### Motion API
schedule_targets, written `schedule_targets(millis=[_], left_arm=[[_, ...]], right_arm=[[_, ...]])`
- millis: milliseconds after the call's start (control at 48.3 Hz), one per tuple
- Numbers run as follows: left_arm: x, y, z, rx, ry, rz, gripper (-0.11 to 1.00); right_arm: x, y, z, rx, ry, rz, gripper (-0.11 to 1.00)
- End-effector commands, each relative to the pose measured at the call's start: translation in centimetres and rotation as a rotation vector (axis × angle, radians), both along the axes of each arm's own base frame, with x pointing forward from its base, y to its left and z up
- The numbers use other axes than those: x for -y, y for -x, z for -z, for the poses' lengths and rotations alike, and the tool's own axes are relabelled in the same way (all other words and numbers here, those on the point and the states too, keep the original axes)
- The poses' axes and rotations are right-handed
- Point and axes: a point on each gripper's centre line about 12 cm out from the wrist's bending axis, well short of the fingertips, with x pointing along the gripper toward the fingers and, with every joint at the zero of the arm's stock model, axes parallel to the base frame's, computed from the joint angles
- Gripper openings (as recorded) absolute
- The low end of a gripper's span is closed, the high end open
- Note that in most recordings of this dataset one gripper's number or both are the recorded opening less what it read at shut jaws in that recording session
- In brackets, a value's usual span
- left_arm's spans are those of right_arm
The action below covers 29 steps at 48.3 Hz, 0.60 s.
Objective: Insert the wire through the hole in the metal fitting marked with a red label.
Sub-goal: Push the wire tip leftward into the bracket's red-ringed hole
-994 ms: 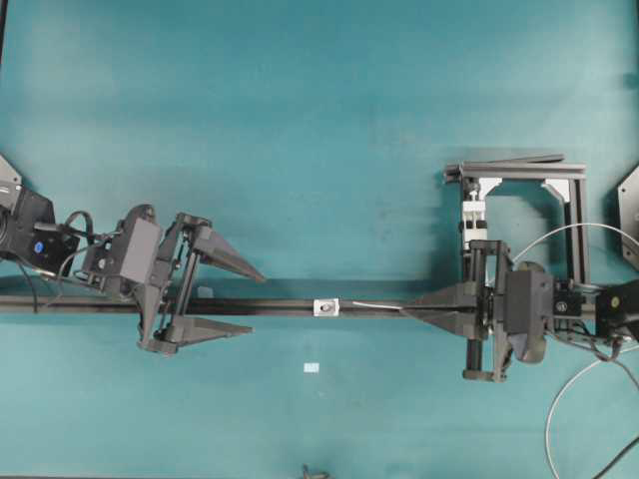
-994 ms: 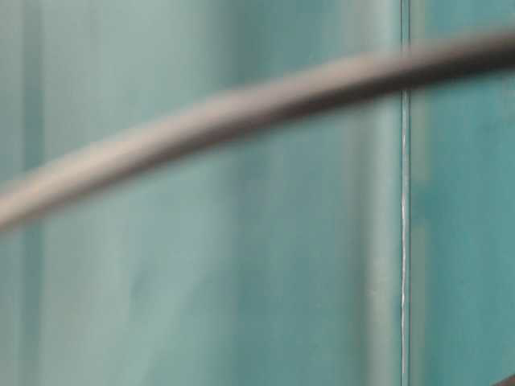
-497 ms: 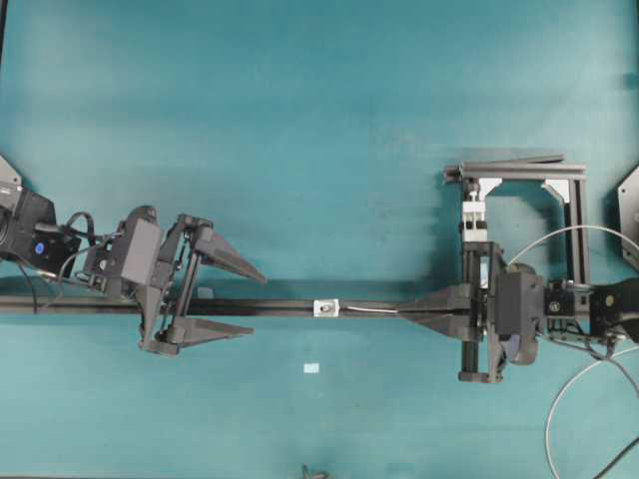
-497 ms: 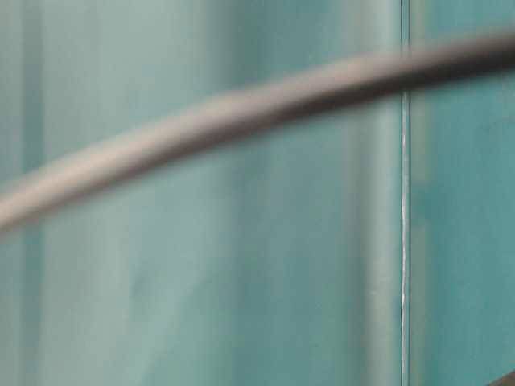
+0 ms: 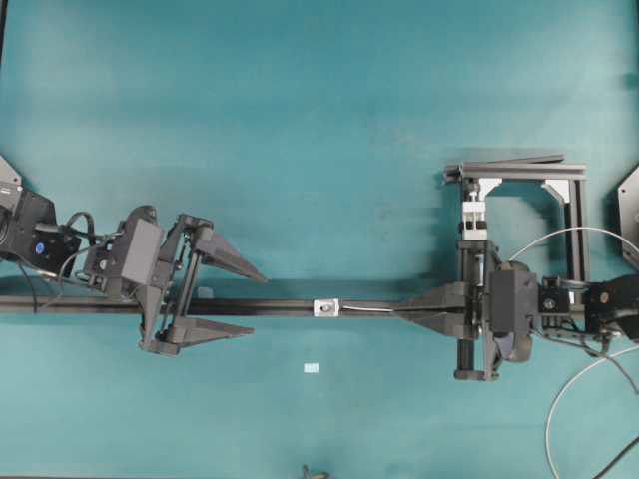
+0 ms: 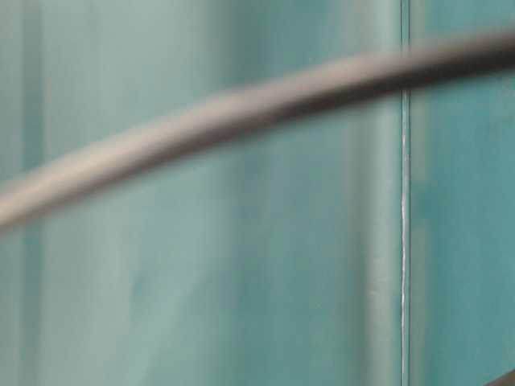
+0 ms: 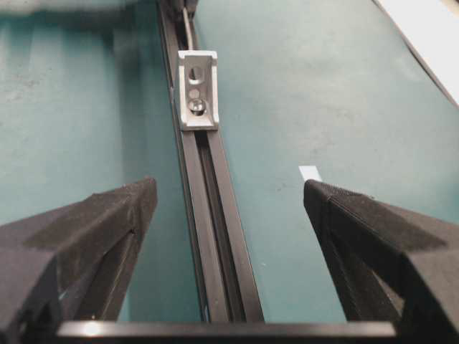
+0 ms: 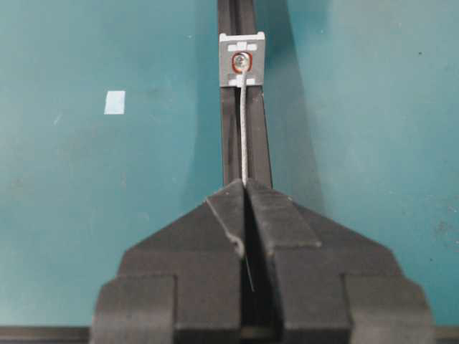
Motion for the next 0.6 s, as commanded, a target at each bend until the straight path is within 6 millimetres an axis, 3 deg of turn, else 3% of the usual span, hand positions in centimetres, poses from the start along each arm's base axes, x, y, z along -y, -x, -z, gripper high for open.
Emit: schedule_targets(millis=[0,580], left_arm=[[0.16,-0.45,-0.81,0.028,0.007,0.002,0.64],[0.24,-0.66,-0.72,0.013,0.004,0.002,0.64]], right_arm=[[-0.12,-0.47,-0.53,0.022,-0.012,0.004,-0.01],[-0.28,-1.04,-0.71,0.036,-0.002,-0.022,-0.01]])
